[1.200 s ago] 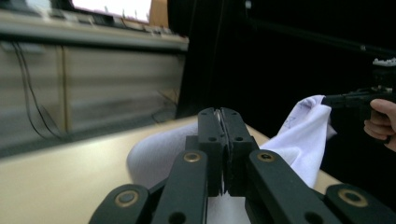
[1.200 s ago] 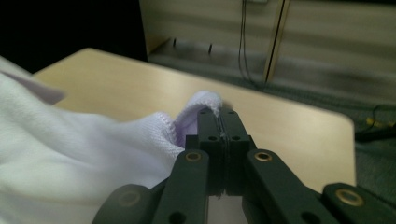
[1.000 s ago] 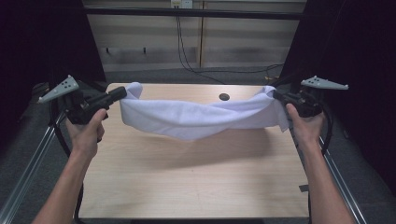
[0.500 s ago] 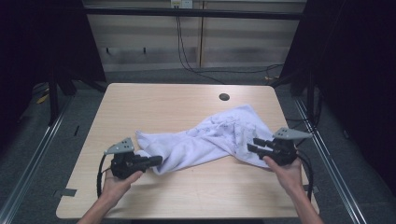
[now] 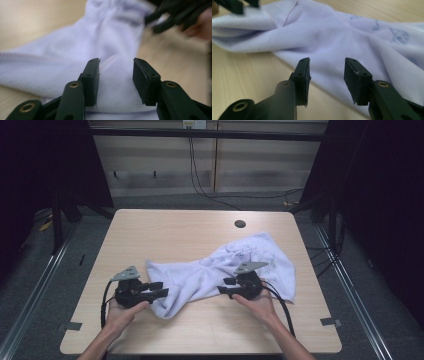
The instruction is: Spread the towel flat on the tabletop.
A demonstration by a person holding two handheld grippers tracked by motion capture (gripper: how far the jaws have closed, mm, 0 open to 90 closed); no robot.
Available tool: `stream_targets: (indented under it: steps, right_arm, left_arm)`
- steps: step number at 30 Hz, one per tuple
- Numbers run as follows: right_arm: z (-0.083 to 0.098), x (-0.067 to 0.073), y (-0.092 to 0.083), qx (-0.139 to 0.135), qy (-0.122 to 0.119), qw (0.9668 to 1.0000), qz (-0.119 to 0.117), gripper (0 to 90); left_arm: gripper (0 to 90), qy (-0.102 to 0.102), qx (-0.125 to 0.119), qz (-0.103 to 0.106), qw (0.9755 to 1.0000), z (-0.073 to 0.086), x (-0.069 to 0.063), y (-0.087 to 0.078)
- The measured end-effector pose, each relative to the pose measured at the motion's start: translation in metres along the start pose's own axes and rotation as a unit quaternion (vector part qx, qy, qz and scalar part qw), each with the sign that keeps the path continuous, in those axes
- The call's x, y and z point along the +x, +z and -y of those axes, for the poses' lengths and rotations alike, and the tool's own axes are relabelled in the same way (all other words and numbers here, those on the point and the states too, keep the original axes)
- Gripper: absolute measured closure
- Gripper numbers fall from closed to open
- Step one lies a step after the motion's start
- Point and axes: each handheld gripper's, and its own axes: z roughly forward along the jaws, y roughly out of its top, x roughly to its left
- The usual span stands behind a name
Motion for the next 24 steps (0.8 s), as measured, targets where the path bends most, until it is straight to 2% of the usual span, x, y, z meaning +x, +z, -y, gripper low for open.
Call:
stream_targets:
  steps: [1,2,3,5,8,11,12,13,14,15,17,19,20,23,24]
  right_arm:
    - [-0.005,-0.001,0.009,-0.001,0.0,1.0,-0.007,54.3]
    - [-0.01,-0.002,0.017,-0.003,0.001,0.9999,-0.013,53.6]
    - [-0.014,-0.003,0.024,-0.006,0.003,0.9999,-0.011,51.9]
    - [-0.02,-0.005,0.036,-0.012,0.006,0.9998,-0.018,50.3]
    - [-0.026,-0.007,0.052,-0.013,0.012,0.9996,-0.023,48.6]
    - [-0.022,-0.005,0.068,0.008,0.009,0.9998,-0.017,50.9]
    - [-0.018,-0.003,0.071,0.019,0.008,0.9997,-0.015,55.8]
    - [-0.013,-0.001,0.071,0.016,-0.006,0.9999,0.0,66.0]
    - [-0.011,-0.001,0.068,0.016,-0.007,0.9998,0.011,75.7]
    - [-0.007,-0.002,0.061,0.018,-0.001,0.9998,0.005,85.3]
    - [0.001,-0.003,0.05,0.035,-0.012,0.9993,0.009,87.1]
    - [0.012,-0.004,0.032,0.044,-0.016,0.9988,0.015,87.5]
    - [0.016,-0.004,0.022,0.052,-0.021,0.998,0.029,87.5]
    - [0.032,-0.011,-0.004,0.062,-0.006,0.997,0.047,86.8]
    - [0.036,-0.012,-0.013,0.064,0.0,0.9967,0.05,83.6]
  left_arm:
    - [55.0,-0.006,0.027,0.009,0.9996,0.003,0.003,0.009]
    - [58.3,-0.002,0.045,0.016,0.9989,0.007,0.004,0.015]
    - [65.3,0.008,0.043,0.012,0.999,0.008,0.002,0.016]
    - [81.0,0.001,0.052,0.032,0.9981,0.008,0.0,0.015]
    - [83.6,0.011,0.062,0.045,0.997,0.01,-0.008,0.02]
    - [83.4,0.02,0.069,0.06,0.9956,0.01,-0.017,0.024]
    - [82.8,0.025,0.07,0.066,0.995,0.01,-0.02,0.025]
    - [82.0,0.03,0.072,0.071,0.9944,0.01,-0.024,0.025]
    - [80.5,0.034,0.071,0.079,0.9937,0.011,-0.028,0.023]
    - [76.9,0.038,0.069,0.085,0.9933,0.011,-0.029,0.022]
    - [68.3,0.035,0.055,0.092,0.9937,0.01,-0.032,0.015]
    - [64.5,0.028,0.033,0.097,0.9943,0.01,-0.032,0.005]
    - [62.8,0.021,0.02,0.096,0.9949,0.009,-0.029,0.0]
    - [64.2,-0.007,-0.018,0.078,0.9968,0.008,-0.016,-0.015]
    - [66.4,-0.013,-0.022,0.069,0.9973,0.008,-0.012,-0.018]
